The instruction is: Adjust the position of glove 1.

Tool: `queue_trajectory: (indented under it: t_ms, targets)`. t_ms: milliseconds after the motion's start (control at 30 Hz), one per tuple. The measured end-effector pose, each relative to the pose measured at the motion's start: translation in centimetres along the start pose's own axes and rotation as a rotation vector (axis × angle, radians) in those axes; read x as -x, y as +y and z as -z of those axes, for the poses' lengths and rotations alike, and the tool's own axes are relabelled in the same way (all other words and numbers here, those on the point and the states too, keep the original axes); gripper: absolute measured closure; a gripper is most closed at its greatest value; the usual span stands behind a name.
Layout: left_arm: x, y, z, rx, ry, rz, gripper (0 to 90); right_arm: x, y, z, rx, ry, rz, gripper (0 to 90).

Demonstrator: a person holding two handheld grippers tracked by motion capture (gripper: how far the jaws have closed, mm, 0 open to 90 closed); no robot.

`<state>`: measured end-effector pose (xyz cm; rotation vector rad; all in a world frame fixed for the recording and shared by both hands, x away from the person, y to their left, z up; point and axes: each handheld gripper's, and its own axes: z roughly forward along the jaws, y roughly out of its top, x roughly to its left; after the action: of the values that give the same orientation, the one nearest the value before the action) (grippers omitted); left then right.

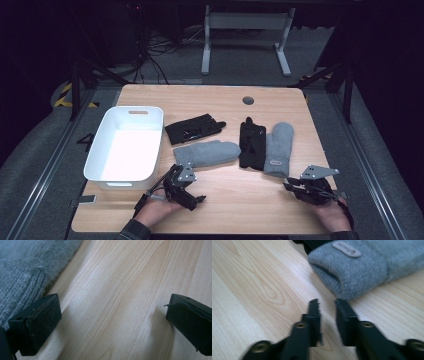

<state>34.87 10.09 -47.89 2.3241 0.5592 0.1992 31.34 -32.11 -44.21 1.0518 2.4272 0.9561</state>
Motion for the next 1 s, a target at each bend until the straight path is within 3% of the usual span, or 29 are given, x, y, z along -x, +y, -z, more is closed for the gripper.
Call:
queue_trajectory:
  t_ms: [67,500,833,1000]
  targets:
    - [0.0,0.0,0.0,-0.001,-0.001,-0.001,0.5,0.4,0.5,0.1,0.006,0.008,0.003,89.4]
    - [0.0,0.0,0.0,-0.001,-0.005,-0.001,0.4,2.5,3.0,0.6,0.099,0.056,-0.034,89.8]
    - [0.0,0.0,0.0,0.000,-0.005,-0.001,0.4,4.1,4.5,-0.6,0.101,0.050,-0.037,89.8]
    - [0.0,0.0,0.0,0.002,-0.005,-0.001,0.4,5.1,4.7,-2.3,0.057,0.031,-0.044,89.9]
